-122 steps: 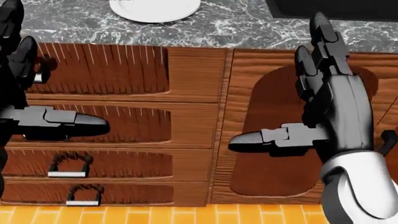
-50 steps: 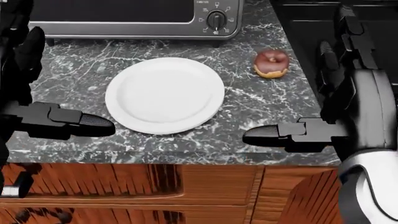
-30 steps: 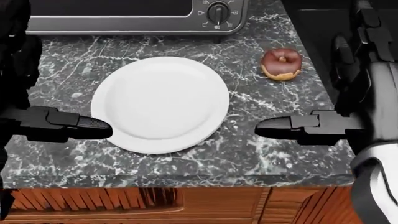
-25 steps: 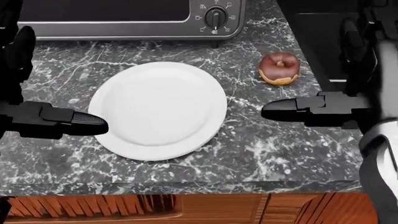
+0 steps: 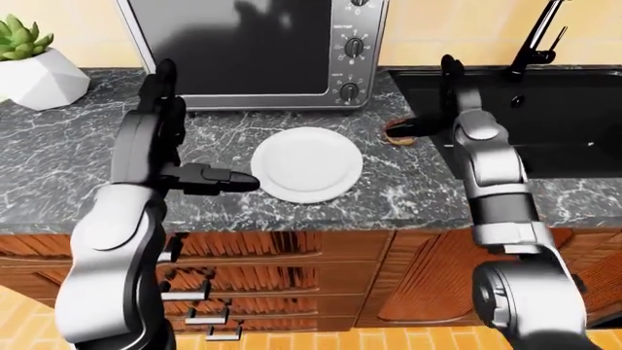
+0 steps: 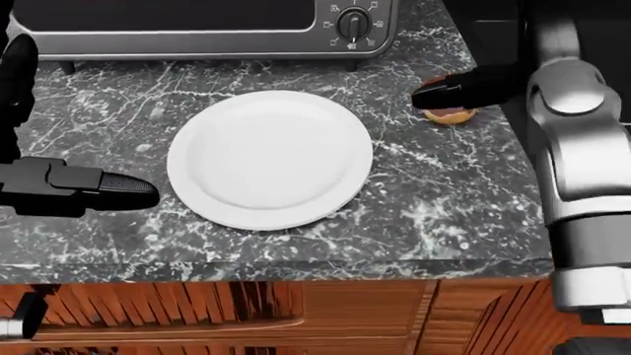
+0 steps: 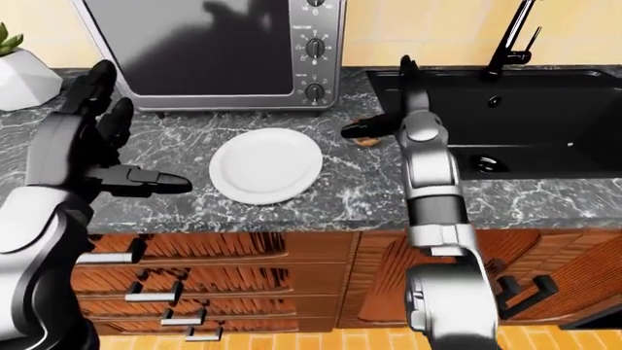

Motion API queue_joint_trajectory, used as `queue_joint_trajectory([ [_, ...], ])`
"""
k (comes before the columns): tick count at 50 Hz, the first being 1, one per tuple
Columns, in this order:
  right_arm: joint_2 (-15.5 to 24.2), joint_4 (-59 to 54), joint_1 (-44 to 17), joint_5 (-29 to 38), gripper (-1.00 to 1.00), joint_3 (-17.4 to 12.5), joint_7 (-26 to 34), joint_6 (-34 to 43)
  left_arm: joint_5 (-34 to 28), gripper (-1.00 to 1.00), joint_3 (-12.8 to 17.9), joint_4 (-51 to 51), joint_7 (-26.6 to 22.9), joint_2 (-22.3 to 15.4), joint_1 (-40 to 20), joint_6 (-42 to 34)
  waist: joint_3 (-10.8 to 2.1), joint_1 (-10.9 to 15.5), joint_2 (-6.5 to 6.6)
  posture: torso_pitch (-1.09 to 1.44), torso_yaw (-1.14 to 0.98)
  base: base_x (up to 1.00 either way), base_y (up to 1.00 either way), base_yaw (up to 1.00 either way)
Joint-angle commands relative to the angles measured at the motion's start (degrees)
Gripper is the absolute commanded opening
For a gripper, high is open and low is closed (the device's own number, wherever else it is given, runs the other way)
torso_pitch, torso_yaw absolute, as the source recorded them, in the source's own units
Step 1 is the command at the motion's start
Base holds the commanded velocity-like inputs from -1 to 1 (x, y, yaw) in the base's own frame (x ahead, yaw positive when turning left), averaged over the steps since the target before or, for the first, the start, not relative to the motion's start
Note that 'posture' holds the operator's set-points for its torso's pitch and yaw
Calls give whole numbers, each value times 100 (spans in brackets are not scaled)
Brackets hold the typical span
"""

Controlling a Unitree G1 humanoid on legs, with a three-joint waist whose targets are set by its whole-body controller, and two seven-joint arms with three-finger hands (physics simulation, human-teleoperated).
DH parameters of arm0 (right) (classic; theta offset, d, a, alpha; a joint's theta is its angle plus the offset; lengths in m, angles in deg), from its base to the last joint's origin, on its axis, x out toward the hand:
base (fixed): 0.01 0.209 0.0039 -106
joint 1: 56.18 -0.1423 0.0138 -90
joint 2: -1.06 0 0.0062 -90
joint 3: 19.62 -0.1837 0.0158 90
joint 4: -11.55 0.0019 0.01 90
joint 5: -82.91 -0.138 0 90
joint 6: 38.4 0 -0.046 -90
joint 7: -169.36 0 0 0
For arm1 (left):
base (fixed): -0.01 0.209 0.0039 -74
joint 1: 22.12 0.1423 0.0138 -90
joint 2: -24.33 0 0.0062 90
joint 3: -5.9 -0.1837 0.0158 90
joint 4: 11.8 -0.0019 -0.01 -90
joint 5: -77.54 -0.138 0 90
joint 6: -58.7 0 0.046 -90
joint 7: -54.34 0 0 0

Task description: Place the pastries on the plates.

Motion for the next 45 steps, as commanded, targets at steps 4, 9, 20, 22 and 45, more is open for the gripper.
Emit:
queue_joint_trajectory([
  [4, 105, -1434, -854, 149, 100, 9, -292, -1286, 43, 100, 57, 175, 35, -46, -106, 146, -159, -2, 23, 0, 0, 0, 0, 0],
  [9, 134, -2622, -1228, 335, 100, 92, -516, -1873, 61, 100, 71, 193, 37, -58, -39, 172, -175, 12, 34, 0, 0, 0, 0, 0],
  [20, -37, -3673, -1621, 686, 100, 124, -1105, -2247, 93, 100, 146, 305, 26, -84, 77, 141, -206, 11, 56, 0, 0, 0, 0, 0],
  [22, -60, -3755, -1651, 711, 100, 123, -1163, -2257, 104, 100, 183, 325, 18, -99, 85, 127, -210, 8, 62, 0, 0, 0, 0, 0],
  [45, -331, -4002, -1672, 988, 41, 153, -1077, -2392, 179, 100, 287, 485, 35, -165, 197, 55, -245, -14, 102, 0, 0, 0, 0, 0],
])
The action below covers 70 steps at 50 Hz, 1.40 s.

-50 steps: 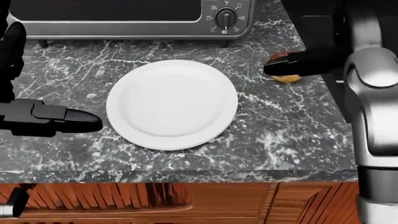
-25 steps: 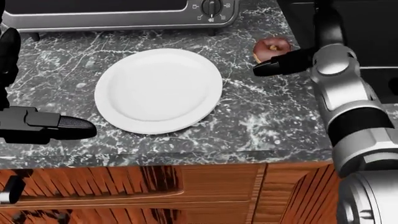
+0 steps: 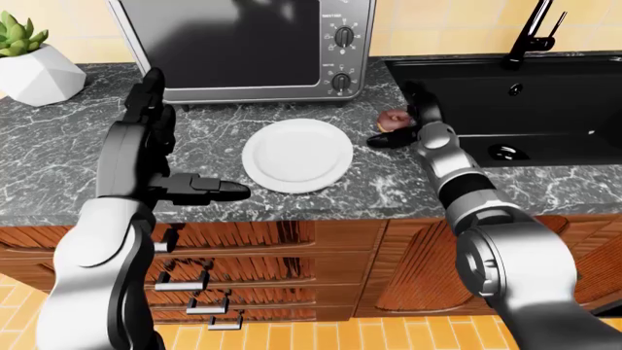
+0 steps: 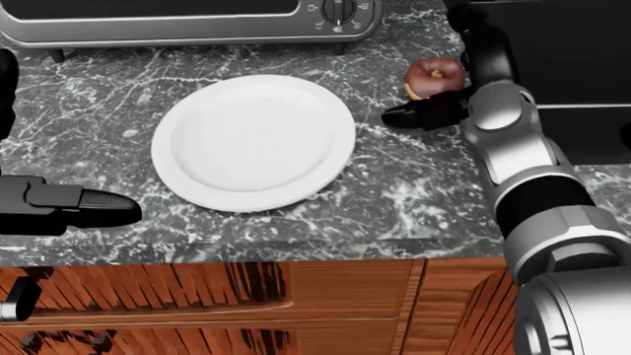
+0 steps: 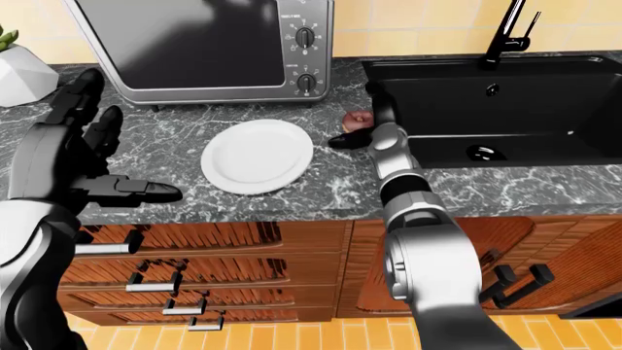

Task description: Place the pastries on the plates.

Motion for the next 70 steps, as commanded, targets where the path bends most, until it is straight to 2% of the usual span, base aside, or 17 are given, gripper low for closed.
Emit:
queue_joint_trajectory([
  [1, 76, 235, -237, 44, 36, -6, -56, -155, -18, 100, 48, 168, 20, -57, -123, 152, -163, -1, 6, 0, 0, 0, 0, 0],
  [8, 82, 242, -224, 89, 18, -8, -55, -149, -6, 100, 91, 245, 2, -74, -103, 106, -166, 5, 4, 0, 0, 0, 0, 0],
  [16, 109, 264, -202, 135, 11, -4, -41, -126, -19, 100, 93, 248, 0, -114, -145, 79, -161, 12, -9, 0, 0, 0, 0, 0],
  [27, 171, 428, -332, 233, -47, 64, 114, -120, 11, 100, 100, 266, 2, -202, -380, -130, -132, 30, -25, 0, 0, 0, 0, 0],
  [35, 163, 651, -335, 236, -66, 92, 178, -145, 19, 100, 140, 362, -11, -225, -305, -171, -108, 34, -27, 0, 0, 0, 0, 0],
  [41, 0, 1186, -300, 144, -69, 159, 453, 14, -34, 100, 93, 358, -5, -205, -267, -167, -99, 38, -32, 0, 0, 0, 0, 0],
  [51, -572, 2944, -28, -188, -71, 384, 1742, 770, -109, 100, 68, 347, -40, -166, -231, -131, -81, 29, -13, 0, 0, 0, 0, 0],
  [58, -809, 3382, 144, -352, -72, 439, 2303, 999, -129, 100, 98, 338, -73, -171, -232, -130, -85, 21, 15, 0, 0, 0, 0, 0],
  [70, -1127, 4378, 608, -122, -69, 688, 3034, 1535, -155, 100, 58, 306, -96, -165, -299, -153, -98, -3, 57, 0, 0, 0, 0, 0],
])
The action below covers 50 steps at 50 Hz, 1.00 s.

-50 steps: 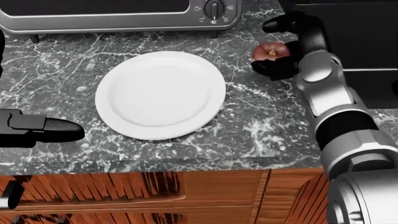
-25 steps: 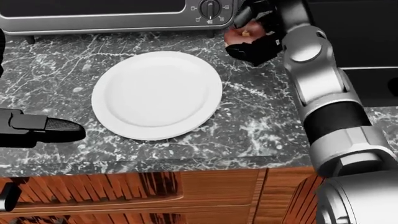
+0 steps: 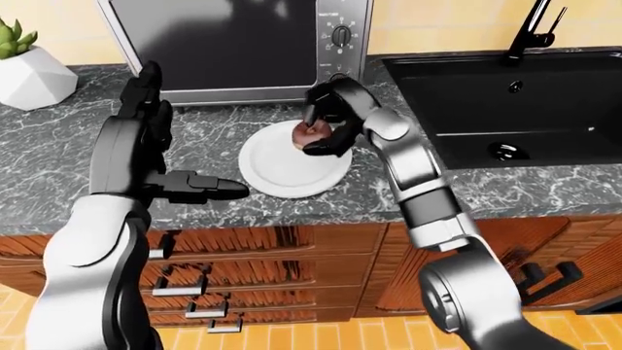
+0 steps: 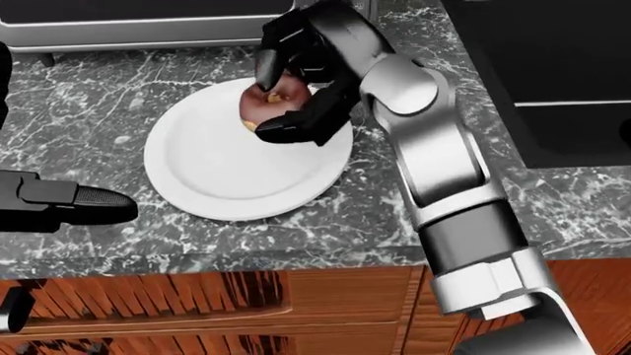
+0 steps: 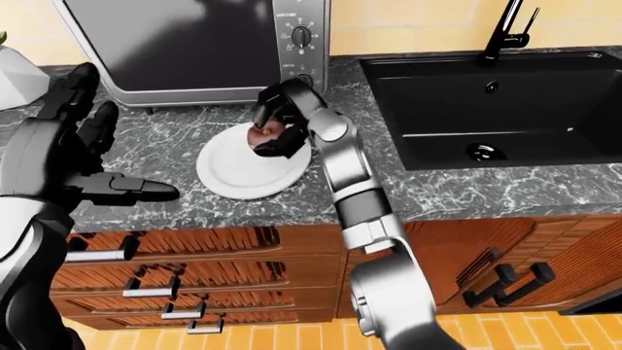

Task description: Place the pastries on the plates.

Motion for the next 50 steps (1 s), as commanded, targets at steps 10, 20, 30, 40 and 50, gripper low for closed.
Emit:
queue_joint_trajectory([
  [10, -180, 858, 68, 189, -62, 26, 293, 158, -57, 100, 93, 171, 8, -34, -2, 227, -177, -23, 54, 0, 0, 0, 0, 0],
  [20, -256, 747, 65, 274, 11, 38, 306, 23, -60, 100, 131, 237, -17, -17, 71, 229, -183, -46, 85, 0, 0, 0, 0, 0],
  [30, -258, 692, 38, 400, 92, 35, 302, -129, -57, 100, 155, 260, -30, -40, 59, 193, -184, -56, 99, 0, 0, 0, 0, 0],
  [40, -258, 1214, 77, 296, 100, -54, 215, 305, -72, 100, 100, 163, -14, -87, -101, 142, -179, -49, 93, 0, 0, 0, 0, 0],
  [50, -115, 3874, 702, -363, 100, -395, -776, 2252, -100, 100, 80, 163, -64, -113, -130, 123, -159, 9, 44, 0, 0, 0, 0, 0],
])
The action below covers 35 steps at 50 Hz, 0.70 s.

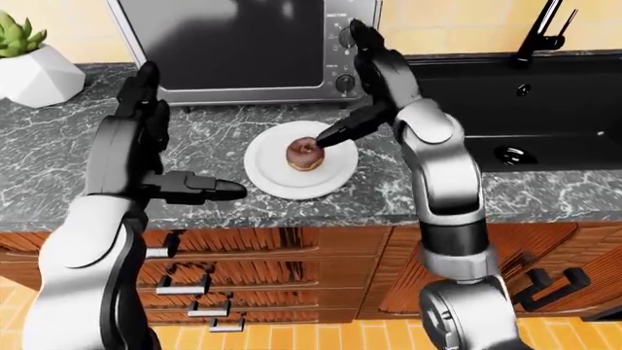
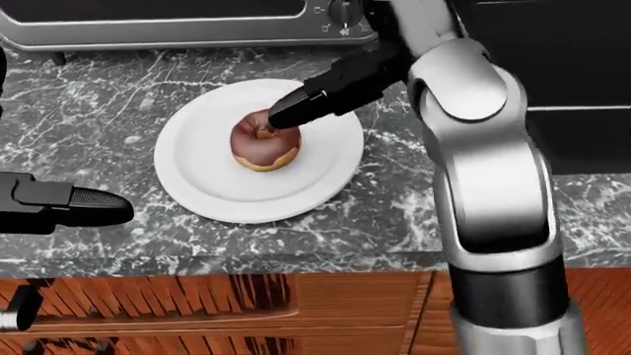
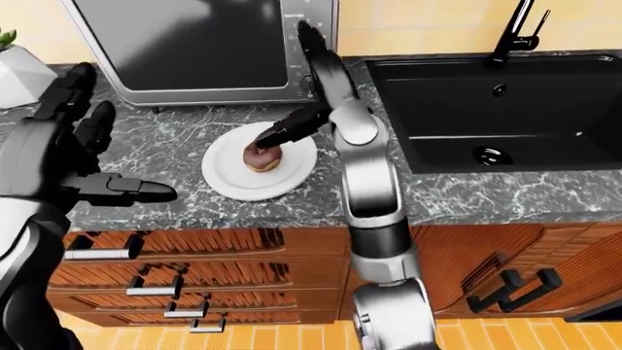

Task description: Place the pastries on the plates.

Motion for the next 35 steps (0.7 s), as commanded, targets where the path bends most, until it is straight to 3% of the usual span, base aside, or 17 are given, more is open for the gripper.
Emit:
queue_joint_trajectory([
  [1, -14, 1020, -41, -438, 100, -141, -253, 659, -37, 100, 45, 140, 6, -70, -168, 133, -153, 1, 19, 0, 0, 0, 0, 0],
  [7, 143, 2754, 613, -1197, 100, -144, -830, 1447, -52, 100, -15, 16, -6, -4, -158, 326, -129, 26, -17, 0, 0, 0, 0, 0],
  [12, 196, 3722, 1169, -1912, 100, -443, -1297, 1960, -31, 100, 9, 50, 47, 4, -288, 349, -147, 21, -44, 0, 0, 0, 0, 0],
  [13, 239, 3919, 1361, -2015, 100, -416, -1366, 1984, -15, 100, -11, 67, 51, -6, -322, 326, -226, 24, -19, 0, 0, 0, -55, 0],
  [14, 262, 4016, 1430, -2115, 100, -440, -1451, 2007, -13, 100, -19, 67, 57, -17, -326, 325, -123, -25, 177, 0, 0, 0, -88, 0],
  [15, 270, 4135, 1540, -2222, 100, -440, -1512, 1991, -15, 100, -32, 32, 74, -9, -327, 366, -124, -78, 344, 0, 0, 0, -70, 0],
  [16, 319, 4214, 1633, -2263, 100, -436, -1591, 1979, -19, 100, -48, 18, 85, -3, -313, 397, -168, -71, 348, 0, 0, 0, -49, 0],
  [18, 313, 4420, 1780, -2439, 100, -585, -1812, 2040, -10, 100, -36, 57, 110, 29, -259, 419, -243, -80, 278, 0, 0, 0, -50, 0],
  [20, 372, 4656, 1914, -2625, 100, -717, -1986, 2095, 1, 100, -29, 68, 113, 30, -242, 454, -192, -57, 170, 0, 0, 0, -50, 0],
  [23, 489, 4718, 2237, -2697, 100, -666, -2091, 1877, 36, 100, 0, 129, 126, 16, -261, 402, -140, -16, 14, 0, 0, 0, -50, 0],
  [25, 554, 4721, 2323, -2728, 100, -665, -2110, 1798, 74, 100, 96, 234, 67, -60, -250, 336, -165, 8, -179, 0, 0, 0, -50, 0],
  [26, 570, 4697, 2353, -2747, 100, -677, -2126, 1749, 86, 100, 117, 256, 63, -80, -241, 330, -217, 16, -350, 0, 0, 0, -49, 0],
  [27, 592, 4658, 2461, -2737, 100, -697, -2120, 1608, 108, 100, 134, 285, 51, -89, -220, 317, -305, 60, -422, 0, 0, 0, -50, 0],
  [28, 610, 4687, 2562, -2736, 100, -717, -2114, 1497, 134, 100, 166, 306, 36, -101, -208, 332, -188, -41, -351, 0, 0, 0, -49, 0],
  [29, 627, 4731, 2639, -2743, 100, -753, -2116, 1423, 145, 100, 194, 295, 33, -120, -190, 361, -130, -13, -409, 0, 0, 0, -40, 0],
  [32, 655, 4813, 2914, -2806, 100, -837, -2099, 1261, 183, 100, 225, 291, 55, -134, -145, 430, -150, -3, -287, 0, 0, 0, -39, 0],
  [35, 680, 4874, 2963, -2841, 100, -877, -2129, 1258, 207, 100, 210, 304, 97, -134, -159, 455, -62, 48, -180, 0, 0, 0, -35, 0],
])
